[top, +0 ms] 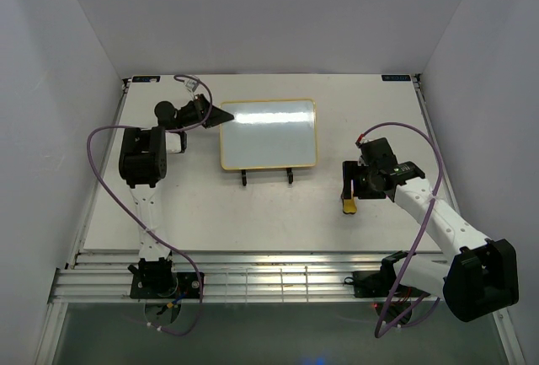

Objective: Erase the whiteboard

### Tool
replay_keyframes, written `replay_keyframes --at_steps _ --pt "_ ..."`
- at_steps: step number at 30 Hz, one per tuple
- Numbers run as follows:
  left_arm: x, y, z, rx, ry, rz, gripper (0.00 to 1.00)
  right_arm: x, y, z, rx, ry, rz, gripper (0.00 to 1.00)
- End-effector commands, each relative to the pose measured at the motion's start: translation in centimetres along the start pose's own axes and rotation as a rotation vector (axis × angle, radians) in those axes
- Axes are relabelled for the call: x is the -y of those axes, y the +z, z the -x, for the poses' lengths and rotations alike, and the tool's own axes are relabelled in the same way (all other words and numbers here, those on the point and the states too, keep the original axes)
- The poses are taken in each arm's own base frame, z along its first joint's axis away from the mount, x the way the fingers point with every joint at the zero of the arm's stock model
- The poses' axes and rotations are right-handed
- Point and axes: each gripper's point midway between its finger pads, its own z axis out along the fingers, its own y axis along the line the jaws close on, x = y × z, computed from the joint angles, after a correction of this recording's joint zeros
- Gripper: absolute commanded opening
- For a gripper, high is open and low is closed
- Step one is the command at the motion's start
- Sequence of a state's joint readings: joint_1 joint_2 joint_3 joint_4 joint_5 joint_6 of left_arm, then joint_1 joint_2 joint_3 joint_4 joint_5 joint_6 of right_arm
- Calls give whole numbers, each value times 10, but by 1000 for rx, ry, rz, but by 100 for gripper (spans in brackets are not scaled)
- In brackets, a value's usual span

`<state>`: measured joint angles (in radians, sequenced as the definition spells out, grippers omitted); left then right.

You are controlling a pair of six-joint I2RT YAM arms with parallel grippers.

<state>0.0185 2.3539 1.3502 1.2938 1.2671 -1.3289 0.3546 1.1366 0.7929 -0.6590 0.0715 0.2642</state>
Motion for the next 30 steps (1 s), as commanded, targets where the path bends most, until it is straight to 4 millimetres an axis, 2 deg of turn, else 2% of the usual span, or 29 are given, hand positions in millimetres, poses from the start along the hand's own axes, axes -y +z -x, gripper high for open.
replay_keyframes --at_steps 1,9,16,30 --pt "25 -11 9 2 303 -74 0 -2 -4 4 21 -17 15 72" --pt "45 -11 13 15 477 -84 0 -4 -3 5 26 -22 27 72" --pt "49 -14 9 35 560 -79 0 -6 -4 6 34 -25 38 72" --pt "38 -23 -13 -48 573 -87 0 -7 -7 7 48 -28 51 72"
